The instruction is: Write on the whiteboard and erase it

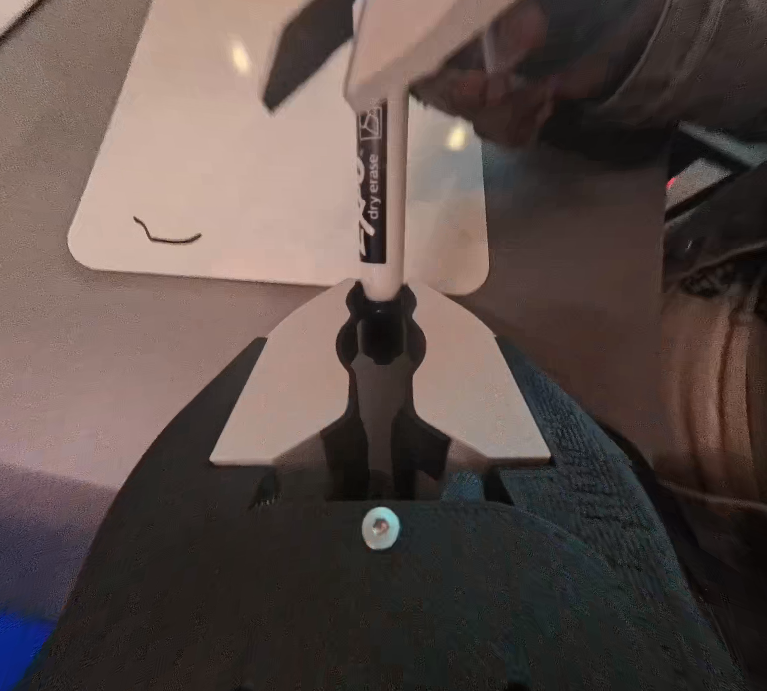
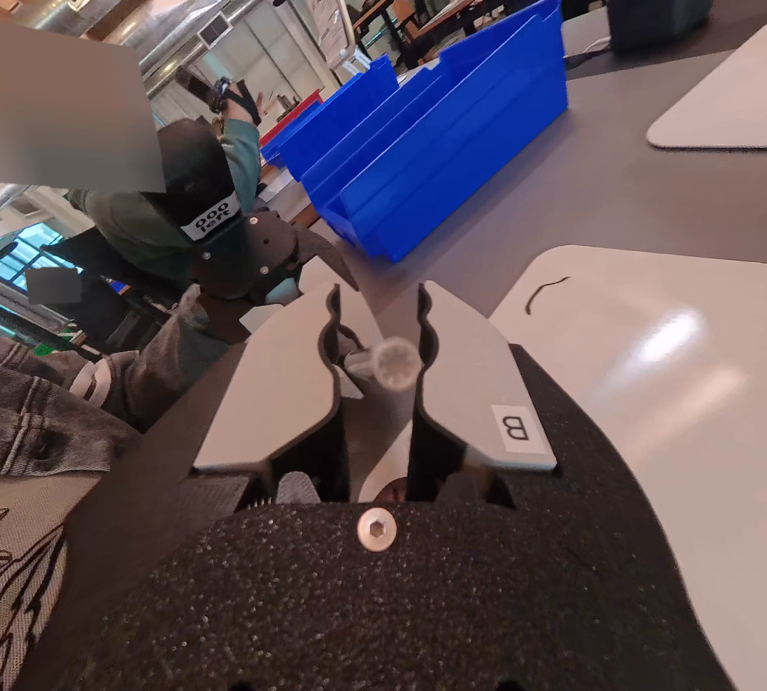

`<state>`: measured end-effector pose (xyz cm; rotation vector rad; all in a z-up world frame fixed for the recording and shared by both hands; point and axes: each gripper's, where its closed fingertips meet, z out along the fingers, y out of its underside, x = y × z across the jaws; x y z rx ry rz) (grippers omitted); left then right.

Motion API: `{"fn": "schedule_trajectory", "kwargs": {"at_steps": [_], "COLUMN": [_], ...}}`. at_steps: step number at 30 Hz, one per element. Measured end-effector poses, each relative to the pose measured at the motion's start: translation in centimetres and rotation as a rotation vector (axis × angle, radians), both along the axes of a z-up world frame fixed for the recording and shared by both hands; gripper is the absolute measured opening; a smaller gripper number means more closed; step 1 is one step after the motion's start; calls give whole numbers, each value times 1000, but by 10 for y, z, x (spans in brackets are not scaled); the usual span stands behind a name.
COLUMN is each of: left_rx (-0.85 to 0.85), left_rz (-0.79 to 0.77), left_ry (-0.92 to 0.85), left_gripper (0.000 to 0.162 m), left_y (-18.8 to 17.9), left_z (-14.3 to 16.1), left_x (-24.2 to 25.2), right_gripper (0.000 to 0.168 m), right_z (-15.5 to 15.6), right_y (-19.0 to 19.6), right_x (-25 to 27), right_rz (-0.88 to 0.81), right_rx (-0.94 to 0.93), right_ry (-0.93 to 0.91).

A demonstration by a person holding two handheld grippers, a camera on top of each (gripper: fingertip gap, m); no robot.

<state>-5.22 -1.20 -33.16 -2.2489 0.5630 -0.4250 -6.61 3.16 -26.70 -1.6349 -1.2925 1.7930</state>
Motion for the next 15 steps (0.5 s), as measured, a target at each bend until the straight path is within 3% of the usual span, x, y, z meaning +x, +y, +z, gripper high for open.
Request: {"fn": "schedule_trajectory", "kwargs": {"at_steps": [3, 7, 12, 15], "left_rx": [-191, -307, -334, -367], "left_rz": [-38, 3, 21, 44], "left_ry": [126, 170, 220, 314], "left_gripper": [18, 25, 43, 63], "left_y": [-21, -23, -27, -33], "left_z": [-19, -34, -34, -34], "left_x": [-17, -30, -35, -47], "right_gripper": [5, 1, 10, 20], "right_z": [-14, -50, -47, -31], "right_y": [3, -11, -10, -10], "right_x": [6, 8, 10, 13], "right_rz": [20, 72, 73, 84], "right_rx": [31, 177, 222, 251], "right_ry": [-73, -241, -234, -147]}}
